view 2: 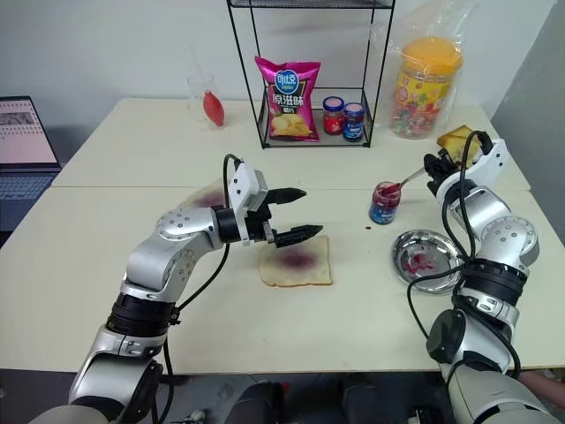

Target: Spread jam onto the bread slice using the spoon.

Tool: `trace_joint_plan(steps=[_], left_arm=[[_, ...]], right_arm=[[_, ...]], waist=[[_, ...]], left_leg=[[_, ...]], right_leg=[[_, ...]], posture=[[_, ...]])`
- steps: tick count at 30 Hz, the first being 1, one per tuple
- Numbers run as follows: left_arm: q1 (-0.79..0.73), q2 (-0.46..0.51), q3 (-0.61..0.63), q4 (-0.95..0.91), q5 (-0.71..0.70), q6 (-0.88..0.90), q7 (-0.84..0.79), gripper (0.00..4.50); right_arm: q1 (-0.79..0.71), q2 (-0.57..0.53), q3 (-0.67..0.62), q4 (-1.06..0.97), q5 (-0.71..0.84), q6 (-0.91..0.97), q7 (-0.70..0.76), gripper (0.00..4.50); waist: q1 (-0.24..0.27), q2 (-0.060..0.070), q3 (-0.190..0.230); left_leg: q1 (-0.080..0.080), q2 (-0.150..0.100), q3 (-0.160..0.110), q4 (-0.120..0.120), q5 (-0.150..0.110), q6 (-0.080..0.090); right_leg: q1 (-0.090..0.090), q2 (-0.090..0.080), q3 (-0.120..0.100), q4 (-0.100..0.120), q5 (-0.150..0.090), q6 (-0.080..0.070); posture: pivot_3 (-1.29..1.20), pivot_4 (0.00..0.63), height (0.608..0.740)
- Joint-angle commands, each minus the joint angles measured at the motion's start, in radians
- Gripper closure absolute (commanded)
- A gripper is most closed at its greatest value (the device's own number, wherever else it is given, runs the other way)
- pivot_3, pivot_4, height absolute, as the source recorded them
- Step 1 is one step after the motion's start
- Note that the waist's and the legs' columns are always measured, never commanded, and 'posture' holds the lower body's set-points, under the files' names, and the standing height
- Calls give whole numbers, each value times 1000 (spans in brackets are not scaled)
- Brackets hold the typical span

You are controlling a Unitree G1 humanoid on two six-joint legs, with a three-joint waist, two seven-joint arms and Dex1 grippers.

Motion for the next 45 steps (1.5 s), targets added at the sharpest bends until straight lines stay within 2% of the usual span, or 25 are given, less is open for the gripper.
trace_joint_plan(steps=[1, 14, 18, 19, 24, 27, 32, 34, 39, 45], left_arm=[[-26, -1, 10, -2, -6, -30, -16, 0], [-26, 7, 25, 5, -13, -38, -33, 0], [0, 17, 28, -26, -22, -20, -36, 0], [20, 28, 31, -47, -29, -7, -38, 0], [185, 96, 63, -222, -86, 90, -24, 0], [265, 123, 83, -306, -113, 136, 0, 0], [429, 169, 167, -454, -172, 209, 57, 0], [542, 193, 213, -531, -195, 246, 85, 0], [686, 179, 284, -616, -227, 278, 173, 0], [788, 168, 298, -676, -236, 269, 232, 0]], right_arm=[[-32, -10, -32, -16, 48, -16, -19, 4477], [-52, 27, -31, -98, 174, 16, -81, 4477], [-53, 37, 27, -177, 217, 65, -77, 4477], [-42, 28, 75, -217, 208, 88, -55, 4477], [22, 102, 256, -376, 244, 181, -29, 4477], [47, 144, 316, -417, 248, 187, -25, 4477], [116, 142, 473, -482, 167, 166, 62, 4477], [156, 141, 588, -511, 84, 123, 114, 4477], [199, 139, 734, -531, -58, 16, 218, 4477], [214, 105, 872, -527, -229, -138, 356, 4477]], waist=[[0, 0, 0], [-1, 0, 0], [-2, 0, 0], [-3, 0, 0], [-24, 1, 0], [-28, 1, 0], [-24, 1, 0], [-26, 1, 0], [-27, 1, 0], [-25, 0, 0]], left_leg=[[0, 0, 0, 0, 0, 0], [0, 0, 0, 0, 0, 0], [0, 0, 0, 0, 0, 0], [0, 0, 0, 0, 0, 0], [1, 1, -1, -1, 0, 0], [1, 2, -3, -2, 0, 0], [1, 1, -4, 0, 0, 0], [2, 2, -2, 0, 0, 0], [3, 3, -3, -1, 0, 0], [4, 2, -2, 0, 0, 0]], right_leg=[[0, 0, 0, 0, 0, 0], [0, 0, 0, 0, 0, 0], [0, 0, 0, 0, 0, 0], [0, 0, 0, 0, 0, 0], [-1, 0, 0, 2, -2, -3], [-1, 1, -2, 3, -3, -4], [0, 0, -3, 3, -5, 0], [1, 0, -2, 2, -5, 0], [0, 1, -3, 4, -8, -3], [1, 1, -3, 3, -8, -3]], posture=[[0, 150, 740], [0, 150, 740], [0, 150, 740], [0, 150, 740], [0, 150, 740], [0, 150, 740], [0, 150, 740], [0, 150, 740], [0, 150, 740], [0, 150, 740]])
